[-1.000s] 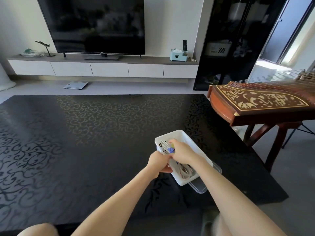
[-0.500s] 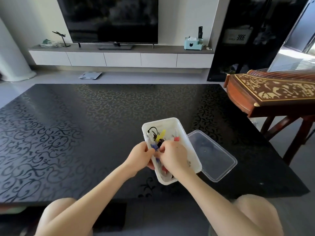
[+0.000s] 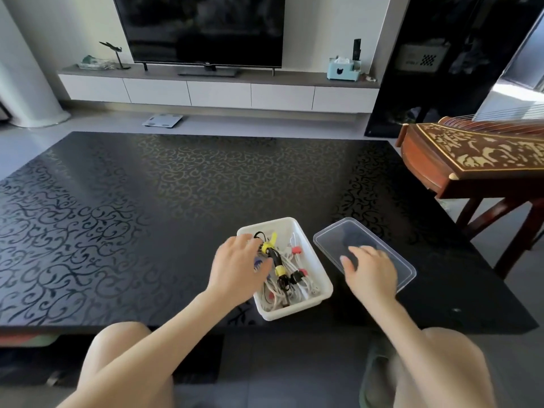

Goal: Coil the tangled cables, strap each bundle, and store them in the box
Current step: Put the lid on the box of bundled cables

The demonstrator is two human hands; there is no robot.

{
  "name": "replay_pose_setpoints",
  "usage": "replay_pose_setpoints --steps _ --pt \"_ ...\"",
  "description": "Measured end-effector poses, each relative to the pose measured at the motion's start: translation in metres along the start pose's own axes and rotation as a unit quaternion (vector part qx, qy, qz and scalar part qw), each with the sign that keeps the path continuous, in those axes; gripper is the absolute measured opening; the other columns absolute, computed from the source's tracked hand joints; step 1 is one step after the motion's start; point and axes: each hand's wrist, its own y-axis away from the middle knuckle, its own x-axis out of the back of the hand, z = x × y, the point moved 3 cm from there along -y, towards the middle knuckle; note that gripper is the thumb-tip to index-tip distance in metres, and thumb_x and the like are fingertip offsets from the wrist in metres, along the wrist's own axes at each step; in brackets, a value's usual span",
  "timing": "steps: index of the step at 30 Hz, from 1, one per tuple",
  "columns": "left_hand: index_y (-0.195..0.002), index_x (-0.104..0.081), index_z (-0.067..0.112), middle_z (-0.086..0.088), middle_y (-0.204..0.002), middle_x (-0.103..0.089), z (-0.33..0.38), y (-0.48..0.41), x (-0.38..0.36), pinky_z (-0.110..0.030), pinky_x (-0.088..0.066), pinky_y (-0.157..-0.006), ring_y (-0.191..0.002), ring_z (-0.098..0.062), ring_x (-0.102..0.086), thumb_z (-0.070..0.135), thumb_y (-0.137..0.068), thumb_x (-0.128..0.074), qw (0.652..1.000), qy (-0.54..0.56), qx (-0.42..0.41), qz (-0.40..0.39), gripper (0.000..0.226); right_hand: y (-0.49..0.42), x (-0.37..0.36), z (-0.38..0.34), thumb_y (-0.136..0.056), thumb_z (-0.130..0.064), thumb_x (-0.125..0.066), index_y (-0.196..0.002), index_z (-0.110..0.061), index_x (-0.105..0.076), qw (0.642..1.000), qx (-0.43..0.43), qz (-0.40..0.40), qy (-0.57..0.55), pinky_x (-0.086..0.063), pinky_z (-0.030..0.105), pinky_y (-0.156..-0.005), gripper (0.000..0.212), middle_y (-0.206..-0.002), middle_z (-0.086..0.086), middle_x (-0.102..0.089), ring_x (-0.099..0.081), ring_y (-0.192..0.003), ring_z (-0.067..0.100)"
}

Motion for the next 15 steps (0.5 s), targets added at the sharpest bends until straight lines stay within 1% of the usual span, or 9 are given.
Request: replay_pose_setpoints --steps 1,3,4,6,10,12,13,14,15 --pt "-0.137 -0.045 0.021 -0.008 -0.144 -0.042 0.009 0.000 -0.009 -0.040 -0.028 -0.109 -0.133 -0.030 -0.036 0.053 -0.090 -0.045 0.996 -0.026 -0.058 -0.057 0.056 -0.001 -0.007 0.018 -0.092 -0.049 -0.049 -0.135 -0.019 -0.049 0.994 -0.024 -0.083 0.068 -0.034 0.044 -0.104 0.052 -0.139 0.010 -0.050 -0.042 -0.129 0.030" --pt "-0.151 -0.012 0.029 -0.009 -0.160 -0.004 0.020 0.000 -0.030 -0.045 0.000 -0.117 -0.146 -0.030 0.001 0.065 -0.090 -0.030 0.974 -0.093 -0.123 -0.168 0.073 0.002 -0.020 0.041 -0.088 -0.066 -0.038 -0.148 -0.027 -0.024 0.969 -0.039 -0.200 0.141 -0.016 0.053 -0.112 0.073 -0.156 0.012 -0.021 -0.017 -0.142 0.034" --pt "-0.151 -0.001 0.031 -0.009 -0.159 0.008 0.022 0.000 -0.039 -0.046 0.008 -0.116 -0.146 -0.029 0.012 0.068 -0.089 -0.026 0.964 -0.114 -0.125 -0.206 0.077 0.004 -0.024 0.045 -0.087 -0.070 -0.035 -0.149 -0.029 -0.016 0.963 -0.036 -0.225 0.145 -0.012 0.056 -0.112 0.078 -0.158 0.012 -0.011 -0.010 -0.144 0.036" --pt "-0.151 0.007 0.033 -0.009 -0.158 0.016 0.022 -0.005 -0.052 -0.047 0.012 -0.115 -0.144 -0.029 0.018 0.071 -0.088 -0.023 0.954 -0.133 -0.109 -0.245 0.079 0.006 -0.029 0.046 -0.087 -0.070 -0.031 -0.150 -0.030 -0.011 0.963 -0.025 -0.229 0.141 -0.015 0.057 -0.113 0.077 -0.159 0.012 -0.004 -0.006 -0.144 0.037" --pt "-0.151 0.002 0.034 -0.006 -0.159 0.013 0.022 -0.018 -0.047 -0.047 0.009 -0.117 -0.145 -0.027 0.015 0.069 -0.088 -0.028 0.943 -0.126 -0.103 -0.291 0.077 0.005 -0.028 0.033 -0.095 -0.057 -0.032 -0.150 -0.023 -0.011 0.950 -0.006 -0.246 0.190 -0.024 0.055 -0.111 0.068 -0.157 0.016 -0.009 -0.013 -0.142 0.042" --pt "-0.150 -0.010 0.036 -0.001 -0.160 0.004 0.018 -0.017 -0.038 -0.041 0.002 -0.119 -0.147 -0.021 0.009 0.060 -0.092 -0.038 0.956 -0.033 -0.088 -0.278 0.070 0.010 -0.020 0.025 -0.100 -0.044 -0.033 -0.148 -0.013 -0.018 0.945 0.033 -0.221 0.237 -0.037 0.049 -0.105 0.060 -0.150 0.023 -0.027 -0.031 -0.135 0.042" --pt "-0.148 -0.022 0.036 0.004 -0.160 -0.007 0.014 -0.016 -0.033 -0.036 -0.006 -0.118 -0.147 -0.018 -0.001 0.053 -0.093 -0.045 0.966 0.055 -0.052 -0.247 0.063 0.010 -0.010 0.021 -0.101 -0.037 -0.036 -0.142 -0.006 -0.028 0.951 0.065 -0.169 0.252 -0.047 0.045 -0.095 0.053 -0.138 0.026 -0.043 -0.046 -0.124 0.040" --pt "-0.144 -0.035 0.035 0.010 -0.157 -0.021 0.010 -0.013 -0.025 -0.031 -0.020 -0.114 -0.145 -0.015 -0.016 0.045 -0.092 -0.052 0.968 0.152 0.000 -0.198 0.055 0.008 0.003 0.017 -0.100 -0.030 -0.044 -0.129 -0.001 -0.044 0.960 0.092 -0.086 0.252 -0.054 0.039 -0.077 0.041 -0.115 0.025 -0.059 -0.062 -0.103 0.035" --pt "-0.136 -0.047 0.034 0.014 -0.149 -0.037 0.005 -0.011 -0.018 -0.025 -0.033 -0.105 -0.137 -0.012 -0.034 0.037 -0.092 -0.057 0.962 0.231 0.052 -0.139 0.046 0.007 0.018 0.014 -0.097 -0.024 -0.052 -0.110 0.000 -0.055 0.971 0.098 -0.003 0.217 -0.053 0.033 -0.057 0.027 -0.088 0.020 -0.066 -0.067 -0.076 0.030"
